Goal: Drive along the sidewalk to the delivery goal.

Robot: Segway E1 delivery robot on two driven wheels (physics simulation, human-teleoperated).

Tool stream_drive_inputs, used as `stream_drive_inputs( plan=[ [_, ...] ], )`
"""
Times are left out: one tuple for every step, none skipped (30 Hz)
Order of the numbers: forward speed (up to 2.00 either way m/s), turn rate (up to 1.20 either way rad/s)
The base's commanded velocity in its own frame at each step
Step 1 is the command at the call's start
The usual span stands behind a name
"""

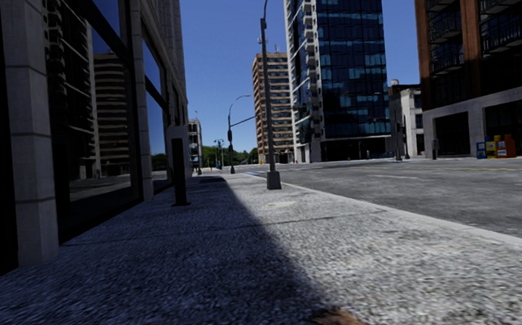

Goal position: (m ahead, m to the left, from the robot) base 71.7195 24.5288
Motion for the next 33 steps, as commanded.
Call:
stream_drive_inputs(
  plan=[
    [2.00,0.33],
    [2.00,0.00],
    [2.00,0.00],
    [2.00,0.00],
    [2.00,0.00],
    [2.00,0.00],
    [2.00,0.00],
    [2.00,0.00],
    [2.00,0.00],
    [2.00,0.00],
    [2.00,0.00],
    [2.00,0.00],
    [2.00,0.00],
    [2.00,0.00],
    [2.00,0.00],
    [2.00,0.00],
    [2.00,0.00],
    [2.00,0.00],
    [2.00,0.00],
    [2.00,0.00],
    [2.00,0.00],
    [2.00,0.00],
    [2.00,0.00],
    [2.00,0.00],
    [2.00,0.00],
    [2.00,0.00],
    [2.00,0.00],
    [2.00,0.00],
    [2.00,0.00],
    [2.00,0.00],
    [2.00,0.00],
    [2.00,0.00],
    [2.00,0.00]
  ],
)
